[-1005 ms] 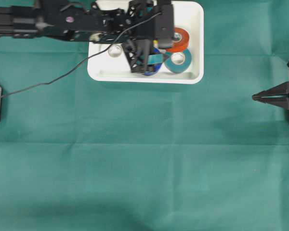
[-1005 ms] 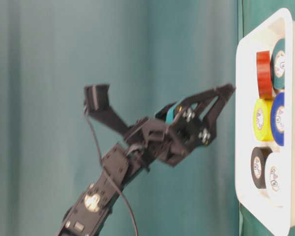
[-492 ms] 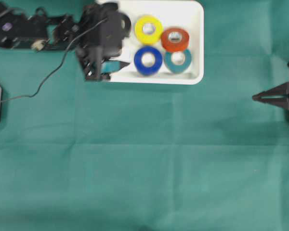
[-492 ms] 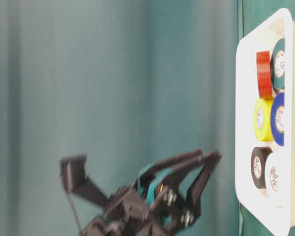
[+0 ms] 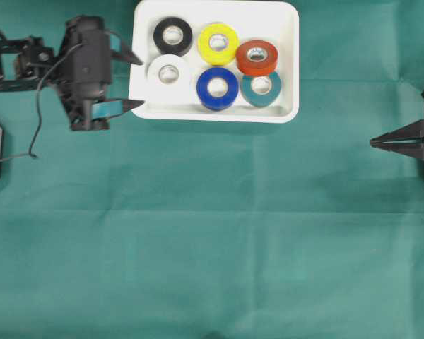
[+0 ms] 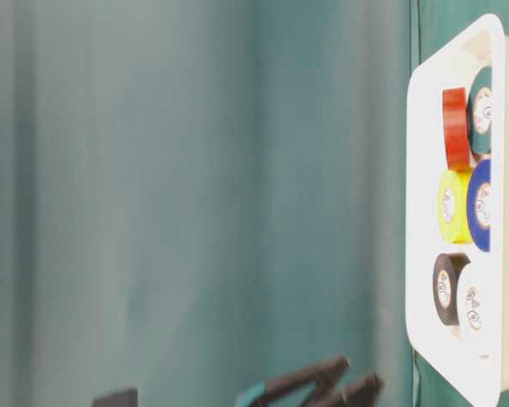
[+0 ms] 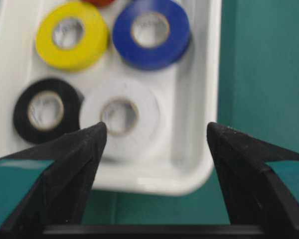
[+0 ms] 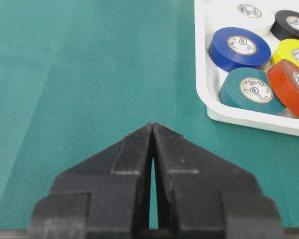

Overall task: Put the tape into the white case with the left arm.
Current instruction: 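Release the orange roll and withdraw the left gripper leftward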

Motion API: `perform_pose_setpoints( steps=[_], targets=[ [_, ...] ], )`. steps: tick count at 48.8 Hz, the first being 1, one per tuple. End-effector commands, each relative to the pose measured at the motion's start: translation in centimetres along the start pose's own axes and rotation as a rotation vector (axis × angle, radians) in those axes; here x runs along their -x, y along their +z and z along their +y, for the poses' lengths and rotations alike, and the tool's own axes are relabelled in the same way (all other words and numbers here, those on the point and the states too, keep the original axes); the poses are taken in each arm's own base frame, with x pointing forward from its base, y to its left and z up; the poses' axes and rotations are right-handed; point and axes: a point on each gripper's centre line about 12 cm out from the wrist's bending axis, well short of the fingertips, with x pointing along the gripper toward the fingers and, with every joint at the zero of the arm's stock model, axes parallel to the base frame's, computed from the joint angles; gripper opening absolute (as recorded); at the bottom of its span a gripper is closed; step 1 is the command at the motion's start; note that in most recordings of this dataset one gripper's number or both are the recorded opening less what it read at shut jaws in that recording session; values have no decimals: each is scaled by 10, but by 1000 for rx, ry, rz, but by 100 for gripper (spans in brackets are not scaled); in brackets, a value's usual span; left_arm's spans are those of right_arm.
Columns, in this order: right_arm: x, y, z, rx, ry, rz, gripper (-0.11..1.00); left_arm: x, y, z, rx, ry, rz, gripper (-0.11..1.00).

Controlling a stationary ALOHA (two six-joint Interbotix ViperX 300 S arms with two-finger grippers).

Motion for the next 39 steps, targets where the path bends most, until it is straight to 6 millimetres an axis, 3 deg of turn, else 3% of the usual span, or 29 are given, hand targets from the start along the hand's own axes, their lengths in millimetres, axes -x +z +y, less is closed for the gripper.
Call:
perform_pose_setpoints(
  steps=[1, 13, 28, 39],
  targets=[
    [-1, 6, 0, 1, -1, -15, -10, 11, 1, -2, 0, 8, -46, 81],
    [-1, 6, 0, 1, -1, -14, -10, 25, -4, -18, -28, -14, -117, 81],
    [-1, 6, 0, 2, 0, -15, -10, 27, -1, -30, -50, -50, -135, 81],
    [-1, 6, 0, 1, -1, -14, -10, 33, -1, -55, -57, -129, -153, 81]
  ],
)
